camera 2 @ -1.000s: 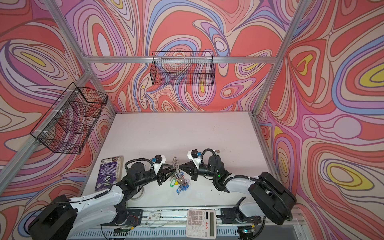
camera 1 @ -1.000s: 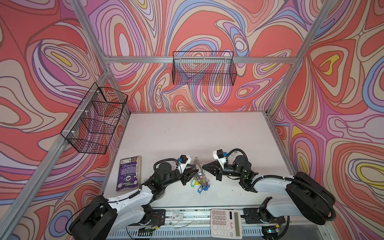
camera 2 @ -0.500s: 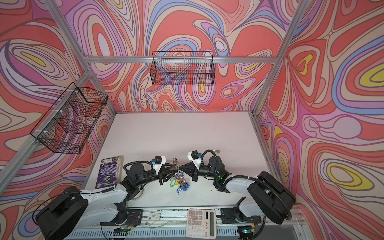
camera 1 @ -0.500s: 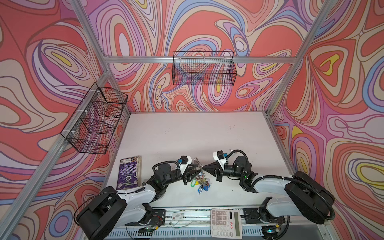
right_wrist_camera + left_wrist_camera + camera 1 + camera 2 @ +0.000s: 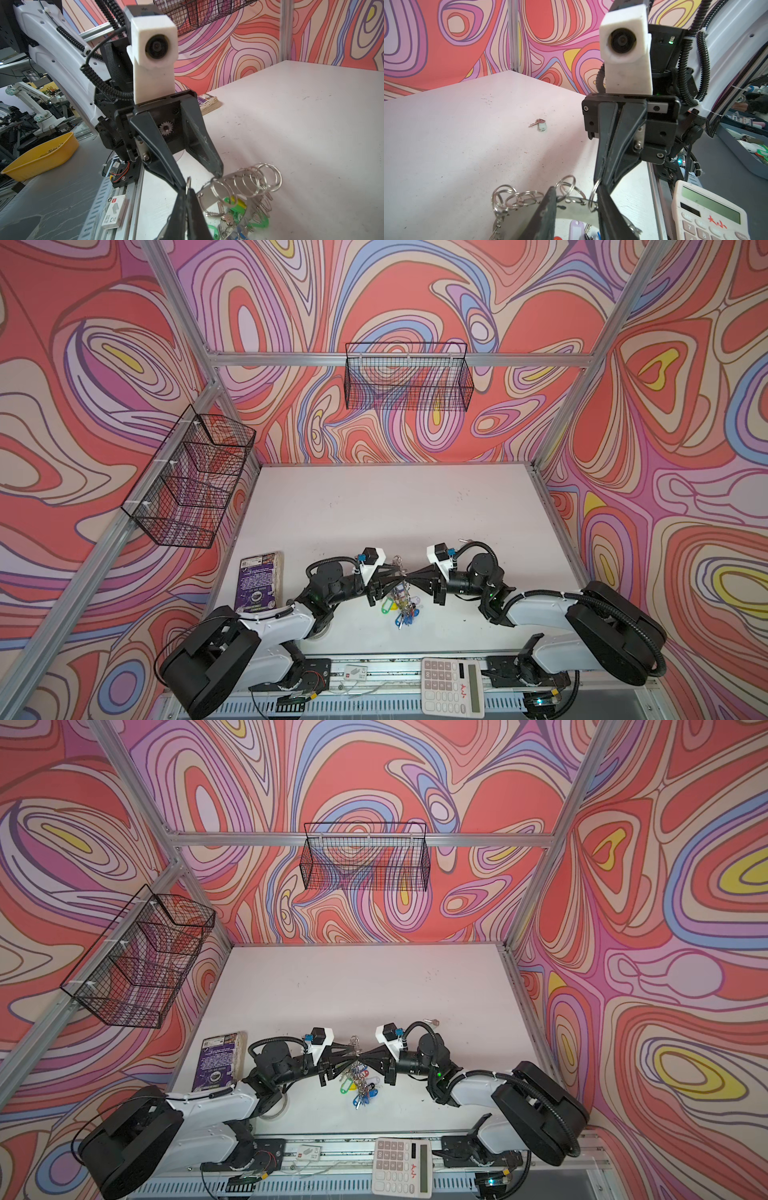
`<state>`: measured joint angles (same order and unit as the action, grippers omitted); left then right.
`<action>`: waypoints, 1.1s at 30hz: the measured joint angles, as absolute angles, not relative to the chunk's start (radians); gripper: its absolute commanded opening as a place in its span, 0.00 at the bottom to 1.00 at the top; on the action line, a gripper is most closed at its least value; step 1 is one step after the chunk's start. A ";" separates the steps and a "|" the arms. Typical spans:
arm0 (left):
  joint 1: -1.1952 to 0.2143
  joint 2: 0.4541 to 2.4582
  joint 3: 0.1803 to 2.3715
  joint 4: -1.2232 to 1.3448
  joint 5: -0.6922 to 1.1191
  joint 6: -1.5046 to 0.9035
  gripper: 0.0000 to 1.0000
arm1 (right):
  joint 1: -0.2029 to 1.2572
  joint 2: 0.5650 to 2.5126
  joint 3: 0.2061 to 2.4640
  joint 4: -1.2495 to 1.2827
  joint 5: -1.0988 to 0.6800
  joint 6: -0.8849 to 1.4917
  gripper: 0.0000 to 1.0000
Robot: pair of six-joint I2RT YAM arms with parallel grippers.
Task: Attach keys to a key ring
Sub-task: Pass the keyring.
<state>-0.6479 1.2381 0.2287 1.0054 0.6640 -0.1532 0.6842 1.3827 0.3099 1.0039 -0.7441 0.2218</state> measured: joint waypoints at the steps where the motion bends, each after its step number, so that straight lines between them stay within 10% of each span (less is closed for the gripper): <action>1: -0.648 1.242 0.229 1.006 0.670 -0.153 0.32 | 0.684 1.383 0.310 1.003 -0.745 0.221 0.00; 17: -0.646 1.250 0.237 0.973 0.731 -0.151 0.00 | 0.682 1.389 0.308 1.000 -0.730 0.200 0.00; 22: -0.651 1.190 0.286 0.817 0.713 -0.122 0.00 | 0.680 1.356 0.294 1.002 -0.698 0.201 0.27; 33: -0.677 1.076 0.500 0.323 0.619 0.026 0.00 | 0.625 1.161 0.211 1.032 -0.593 0.223 0.54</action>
